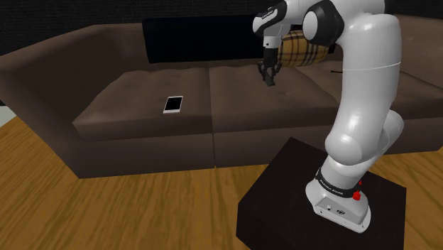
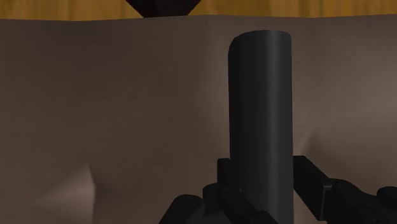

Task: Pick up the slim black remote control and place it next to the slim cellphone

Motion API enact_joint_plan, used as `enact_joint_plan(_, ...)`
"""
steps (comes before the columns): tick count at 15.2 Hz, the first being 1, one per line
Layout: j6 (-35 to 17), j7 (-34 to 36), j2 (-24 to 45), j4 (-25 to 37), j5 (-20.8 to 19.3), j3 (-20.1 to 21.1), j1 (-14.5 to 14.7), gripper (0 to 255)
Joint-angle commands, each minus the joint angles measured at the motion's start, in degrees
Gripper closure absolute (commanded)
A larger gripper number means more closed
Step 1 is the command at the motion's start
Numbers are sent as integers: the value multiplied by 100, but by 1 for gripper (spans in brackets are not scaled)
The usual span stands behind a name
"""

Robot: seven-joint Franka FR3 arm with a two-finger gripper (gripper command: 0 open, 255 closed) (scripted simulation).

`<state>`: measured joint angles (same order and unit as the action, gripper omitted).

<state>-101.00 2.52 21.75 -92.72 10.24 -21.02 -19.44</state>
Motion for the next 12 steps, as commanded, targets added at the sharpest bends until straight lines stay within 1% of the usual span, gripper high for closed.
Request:
enact_joint_plan(1,-3,234,14,31,24,83,153,255)
enact_joint_plan(7,6,936,52,148,90,332,619,255)
enact_joint_plan(12,72,1505,229,455,166,541,973,255)
